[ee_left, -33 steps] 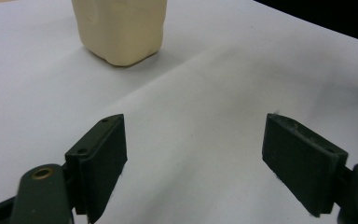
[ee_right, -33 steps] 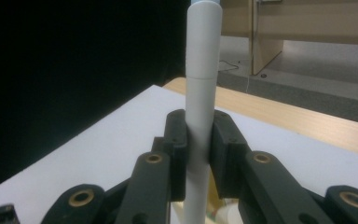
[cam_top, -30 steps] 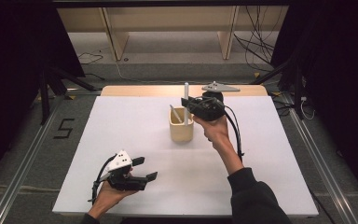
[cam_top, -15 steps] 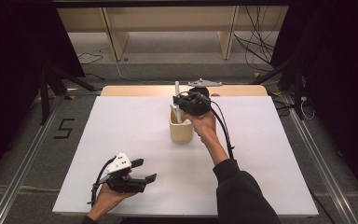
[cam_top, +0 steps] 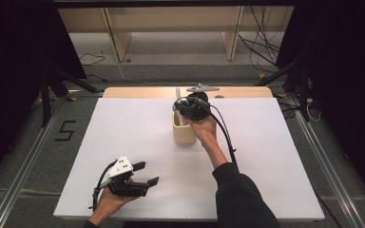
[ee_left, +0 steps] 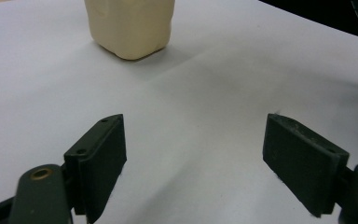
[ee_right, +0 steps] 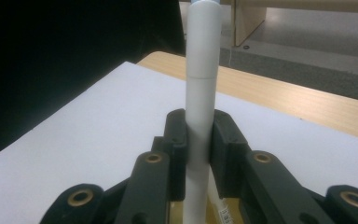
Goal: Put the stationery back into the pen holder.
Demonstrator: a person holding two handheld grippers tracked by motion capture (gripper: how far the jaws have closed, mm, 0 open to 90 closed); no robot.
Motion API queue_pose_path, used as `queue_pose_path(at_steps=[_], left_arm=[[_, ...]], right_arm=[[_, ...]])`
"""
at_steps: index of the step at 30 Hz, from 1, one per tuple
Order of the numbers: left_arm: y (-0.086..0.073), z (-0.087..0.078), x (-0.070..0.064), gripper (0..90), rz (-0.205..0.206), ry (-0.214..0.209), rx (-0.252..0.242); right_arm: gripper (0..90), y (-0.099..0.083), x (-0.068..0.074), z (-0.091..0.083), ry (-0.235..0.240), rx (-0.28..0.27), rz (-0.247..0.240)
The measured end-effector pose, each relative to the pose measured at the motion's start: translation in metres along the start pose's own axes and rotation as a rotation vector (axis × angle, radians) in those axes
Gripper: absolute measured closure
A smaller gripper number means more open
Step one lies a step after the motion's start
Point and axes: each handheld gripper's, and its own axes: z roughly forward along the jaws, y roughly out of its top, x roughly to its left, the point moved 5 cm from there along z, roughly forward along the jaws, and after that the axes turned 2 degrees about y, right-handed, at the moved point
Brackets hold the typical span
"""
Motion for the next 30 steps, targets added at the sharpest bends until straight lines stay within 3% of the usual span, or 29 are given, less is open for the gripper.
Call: queue_pose_path(at_steps=[5, 9, 13, 22, 30], left_arm=[[-0.001, 0.0, 0.0, 21.1, 0.001, 0.0, 0.003], [-0.001, 0.0, 0.0, 21.0, -0.001, 0.001, 0.001], [0.0, 0.0, 0.001, 21.0, -0.005, 0.005, -0.004], [0.002, -0.005, 0.007, 20.9, -0.033, 0.022, -0.028], [0.004, -0.011, 0.011, 20.9, -0.053, 0.033, -0.053]], right_arm=[[76.3, -0.007, -0.001, 0.003, 0.002, 0.022, 0.0], [52.5, -0.011, -0.002, 0.002, 0.017, 0.054, 0.007], [41.1, -0.009, 0.001, -0.007, 0.008, 0.038, -0.01], [33.6, -0.02, 0.004, -0.046, 0.027, 0.007, -0.044], [29.6, -0.058, 0.002, -0.096, 0.064, -0.005, -0.049]])
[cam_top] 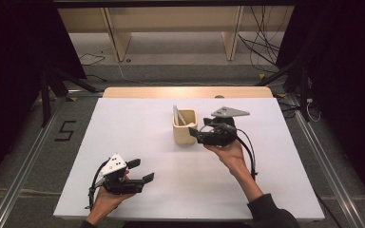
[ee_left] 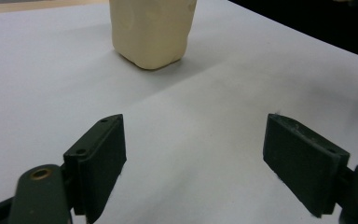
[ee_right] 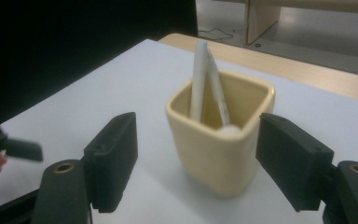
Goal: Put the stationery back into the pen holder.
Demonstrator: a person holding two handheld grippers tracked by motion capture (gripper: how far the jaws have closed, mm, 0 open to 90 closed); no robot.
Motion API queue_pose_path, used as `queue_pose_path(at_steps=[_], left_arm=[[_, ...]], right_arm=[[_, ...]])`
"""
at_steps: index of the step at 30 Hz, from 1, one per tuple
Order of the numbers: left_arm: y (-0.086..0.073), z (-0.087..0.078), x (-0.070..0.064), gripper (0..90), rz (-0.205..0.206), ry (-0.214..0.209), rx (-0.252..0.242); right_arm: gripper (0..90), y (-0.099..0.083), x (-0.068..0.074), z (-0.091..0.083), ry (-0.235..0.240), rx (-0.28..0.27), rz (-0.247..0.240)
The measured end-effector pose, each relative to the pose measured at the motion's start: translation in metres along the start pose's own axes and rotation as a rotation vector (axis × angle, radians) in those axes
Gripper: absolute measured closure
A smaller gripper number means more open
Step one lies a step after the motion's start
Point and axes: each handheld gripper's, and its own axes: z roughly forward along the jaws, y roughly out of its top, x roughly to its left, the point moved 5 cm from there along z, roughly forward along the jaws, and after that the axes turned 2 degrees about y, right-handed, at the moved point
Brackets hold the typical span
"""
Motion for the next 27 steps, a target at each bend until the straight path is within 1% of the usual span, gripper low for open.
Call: queue_pose_path(at_steps=[3, 8, 10, 12, 16, 19, 21, 22, 27], left_arm=[[-0.001, -0.002, 0.001, 20.9, 0.006, 0.003, 0.002], [-0.002, -0.004, 0.001, 20.9, 0.002, 0.006, -0.002], [-0.002, -0.005, 0.001, 20.9, 0.0, 0.003, -0.006], [-0.002, -0.006, 0.001, 20.9, -0.005, 0.0, -0.008], [-0.003, -0.006, 0.001, 20.9, -0.009, -0.006, -0.009], [-0.003, -0.006, 0.0, 20.8, -0.012, -0.006, -0.01], [-0.003, -0.007, 0.0, 20.7, -0.01, -0.009, -0.007], [-0.003, -0.007, 0.0, 20.6, -0.009, -0.009, -0.008], [-0.003, -0.007, 0.001, 20.4, -0.011, -0.01, -0.014]], right_arm=[[29.2, -0.018, -0.001, -0.021, 0.016, -0.017, 0.021], [28.2, -0.053, -0.003, -0.052, 0.033, -0.033, 0.057], [27.7, -0.064, -0.003, -0.061, 0.03, -0.04, 0.069], [27.6, -0.075, -0.003, -0.071, 0.037, -0.059, 0.082], [27.1, -0.092, 0.0, -0.089, 0.029, -0.097, 0.083], [25.9, -0.103, 0.002, -0.095, 0.025, -0.101, 0.083], [25.4, -0.11, 0.003, -0.098, 0.031, -0.105, 0.097], [25.0, -0.113, 0.003, -0.098, 0.03, -0.107, 0.096], [23.3, -0.122, 0.004, -0.1, 0.029, -0.109, 0.092]])
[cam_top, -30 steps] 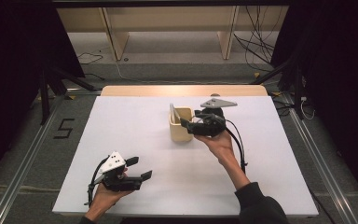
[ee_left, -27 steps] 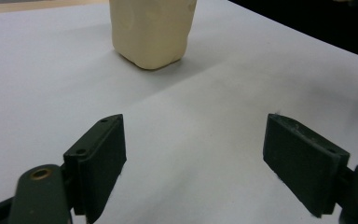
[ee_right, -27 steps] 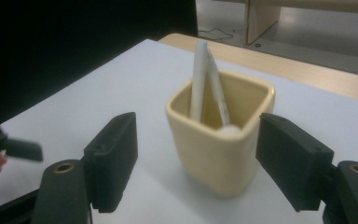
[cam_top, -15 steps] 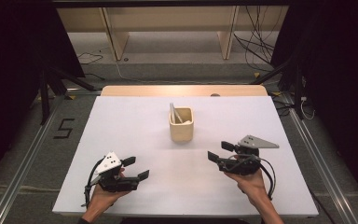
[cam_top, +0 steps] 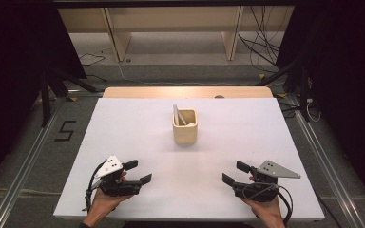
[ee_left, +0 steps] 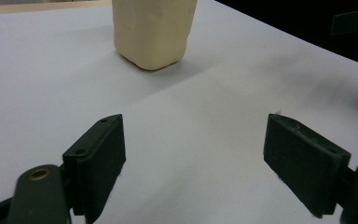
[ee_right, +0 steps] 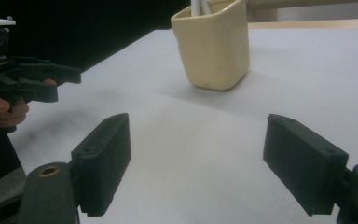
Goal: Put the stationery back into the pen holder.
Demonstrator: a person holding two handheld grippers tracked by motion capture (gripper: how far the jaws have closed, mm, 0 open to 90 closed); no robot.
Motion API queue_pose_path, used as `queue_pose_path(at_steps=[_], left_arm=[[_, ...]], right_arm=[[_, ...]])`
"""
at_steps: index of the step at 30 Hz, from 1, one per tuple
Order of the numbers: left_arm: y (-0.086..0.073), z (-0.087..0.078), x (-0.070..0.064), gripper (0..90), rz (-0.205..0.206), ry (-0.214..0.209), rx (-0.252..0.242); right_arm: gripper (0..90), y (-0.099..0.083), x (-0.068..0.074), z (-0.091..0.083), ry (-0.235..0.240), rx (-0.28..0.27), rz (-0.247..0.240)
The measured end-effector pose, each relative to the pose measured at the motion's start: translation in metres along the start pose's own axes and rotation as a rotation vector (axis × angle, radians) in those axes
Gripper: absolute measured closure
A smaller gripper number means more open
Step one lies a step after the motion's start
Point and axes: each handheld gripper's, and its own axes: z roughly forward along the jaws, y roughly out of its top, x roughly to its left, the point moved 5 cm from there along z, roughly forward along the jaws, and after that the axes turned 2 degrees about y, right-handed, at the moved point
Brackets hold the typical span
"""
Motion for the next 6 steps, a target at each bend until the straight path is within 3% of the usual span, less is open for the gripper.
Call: queue_pose_path(at_steps=[6], left_arm=[[0.0001, -0.0001, -0.0004, 20.3, 0.002, 0.0, 0.0]], right_arm=[[22.7, -0.0031, 0.0003, 0.0023, -0.007, 0.003, -0.014]])
